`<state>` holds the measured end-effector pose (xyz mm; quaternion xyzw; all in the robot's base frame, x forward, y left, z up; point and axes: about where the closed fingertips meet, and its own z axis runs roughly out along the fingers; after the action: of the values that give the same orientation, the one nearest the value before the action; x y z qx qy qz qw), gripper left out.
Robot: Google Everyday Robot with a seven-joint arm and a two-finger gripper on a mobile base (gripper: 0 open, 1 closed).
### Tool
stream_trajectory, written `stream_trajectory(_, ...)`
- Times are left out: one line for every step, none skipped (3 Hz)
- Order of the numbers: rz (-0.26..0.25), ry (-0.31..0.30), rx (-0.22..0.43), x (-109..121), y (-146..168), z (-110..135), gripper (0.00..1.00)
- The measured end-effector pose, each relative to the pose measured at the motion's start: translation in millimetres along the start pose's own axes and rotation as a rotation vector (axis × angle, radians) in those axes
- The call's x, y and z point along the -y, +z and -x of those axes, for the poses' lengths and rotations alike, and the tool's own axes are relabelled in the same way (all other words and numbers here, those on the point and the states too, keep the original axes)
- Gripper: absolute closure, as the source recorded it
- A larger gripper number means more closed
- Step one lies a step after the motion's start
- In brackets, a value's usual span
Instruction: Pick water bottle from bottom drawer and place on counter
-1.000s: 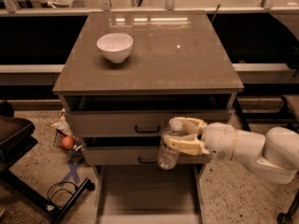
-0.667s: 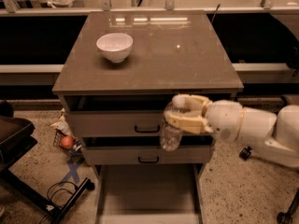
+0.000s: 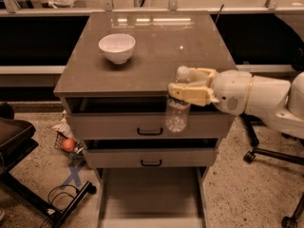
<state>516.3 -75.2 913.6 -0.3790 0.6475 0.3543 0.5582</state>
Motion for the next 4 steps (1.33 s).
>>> stream_trajectory(-0.041,-0.021,-0.015,24,-2,47,1.00)
stream_trajectory(-0.103,-0.039,-0.026,58,-10,110,1.00)
stream_trajectory(-0.157,-0.048,-0.032,116,-7,161,1.00)
stream_trajectory(-0.177,-0.070,-0.034,157,5,182,1.00)
